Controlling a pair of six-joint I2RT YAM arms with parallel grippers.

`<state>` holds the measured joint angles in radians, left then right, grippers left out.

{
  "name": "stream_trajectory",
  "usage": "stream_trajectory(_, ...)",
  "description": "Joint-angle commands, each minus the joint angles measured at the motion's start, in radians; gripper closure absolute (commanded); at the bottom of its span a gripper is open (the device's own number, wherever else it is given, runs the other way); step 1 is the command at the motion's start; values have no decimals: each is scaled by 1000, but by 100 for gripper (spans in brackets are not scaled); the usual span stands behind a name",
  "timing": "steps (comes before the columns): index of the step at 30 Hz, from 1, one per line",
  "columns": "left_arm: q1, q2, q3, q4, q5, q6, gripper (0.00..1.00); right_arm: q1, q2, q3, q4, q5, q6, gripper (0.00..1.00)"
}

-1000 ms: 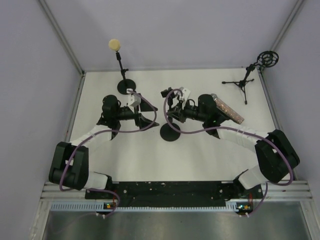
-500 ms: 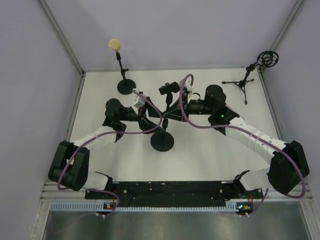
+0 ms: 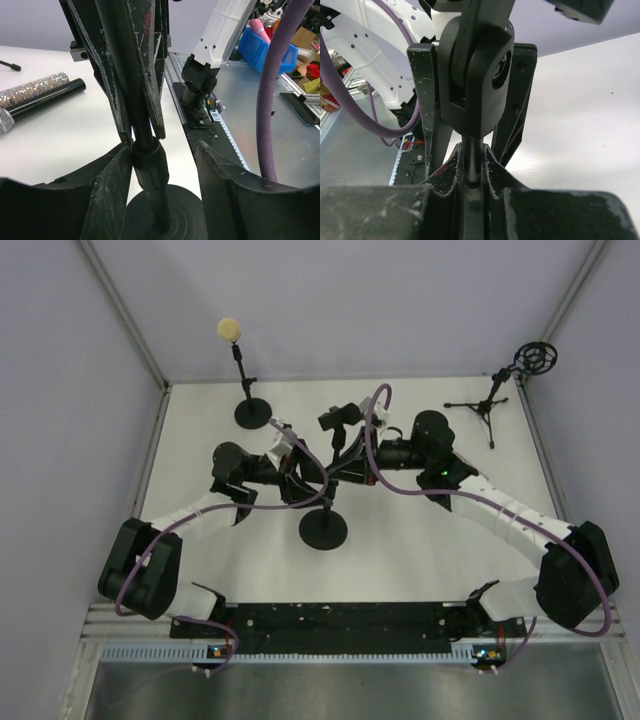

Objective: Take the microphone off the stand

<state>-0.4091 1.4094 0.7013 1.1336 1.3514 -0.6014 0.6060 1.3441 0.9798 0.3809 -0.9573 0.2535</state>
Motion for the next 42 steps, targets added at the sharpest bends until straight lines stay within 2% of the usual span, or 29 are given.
stream_trajectory(1,-10,-21,24,-63,31,55,46,-5,-46,4,118,-9,13,100)
stream_trajectory(3,-10,-21,35,-72,28,51,57,-3,-45,3,116,-6,7,100)
stream_trajectory(6,-11,-18,38,-78,12,51,80,-5,-48,3,101,21,-8,100)
stream_trajectory(8,-11,-18,38,-86,-21,66,94,-5,-49,8,66,96,-23,100)
stream_trajectory(10,-10,-27,52,-183,-89,132,100,-3,-53,19,17,228,-55,100)
stream_trajectory(15,-11,-49,125,-556,-322,383,100,-5,-49,40,-76,527,-97,100)
stream_trajectory(17,-14,-55,136,-636,-429,429,100,-6,-51,42,-88,603,-99,100)
stream_trajectory(20,-22,-67,136,-670,-540,465,100,-3,-51,46,-103,695,-88,100)
stream_trajectory(25,-46,-70,132,-680,-575,476,90,-3,-51,40,-106,764,-89,100)
stream_trajectory(29,-48,-66,126,-643,-479,448,57,-3,-57,43,-105,704,-106,100)
stream_trajectory(33,-43,-67,106,-571,-327,402,32,-11,-74,53,-103,511,-96,100)
stream_trajectory(37,-40,-66,75,-471,-215,345,18,-22,-77,53,-53,271,-10,100)
stream_trajectory(42,-39,-58,76,-478,-187,359,12,-26,-71,45,30,118,101,100)
